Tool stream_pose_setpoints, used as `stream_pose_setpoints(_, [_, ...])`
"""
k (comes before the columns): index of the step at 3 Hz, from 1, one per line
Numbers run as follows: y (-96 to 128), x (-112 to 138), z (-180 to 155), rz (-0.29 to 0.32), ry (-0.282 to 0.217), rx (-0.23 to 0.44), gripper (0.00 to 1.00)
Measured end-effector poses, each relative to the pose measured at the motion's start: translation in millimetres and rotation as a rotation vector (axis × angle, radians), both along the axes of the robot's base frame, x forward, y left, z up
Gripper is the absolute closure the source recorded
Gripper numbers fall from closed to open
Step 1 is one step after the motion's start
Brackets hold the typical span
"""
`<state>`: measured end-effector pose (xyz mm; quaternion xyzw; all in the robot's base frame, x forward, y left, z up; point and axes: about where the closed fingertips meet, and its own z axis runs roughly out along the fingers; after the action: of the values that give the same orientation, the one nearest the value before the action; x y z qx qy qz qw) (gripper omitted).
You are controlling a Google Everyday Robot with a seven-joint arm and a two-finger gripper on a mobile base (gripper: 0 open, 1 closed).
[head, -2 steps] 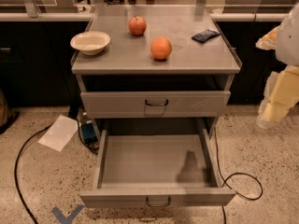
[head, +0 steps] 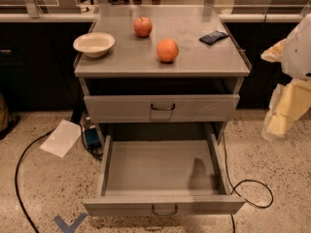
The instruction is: Close middle drawer
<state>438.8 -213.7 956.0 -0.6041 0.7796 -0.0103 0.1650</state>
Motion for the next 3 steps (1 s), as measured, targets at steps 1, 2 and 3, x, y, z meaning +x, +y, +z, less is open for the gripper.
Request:
stream_pose_setpoints(1, [6, -4, -42, 0.033, 0.031, 0.085, 0.0])
stream_pose_setpoints(2, [8, -16, -99, 0.058, 0.074, 0.215, 0.0])
stream_pose_setpoints(3, [12, -31, -156, 0.09, 0.103, 0.385, 0.0])
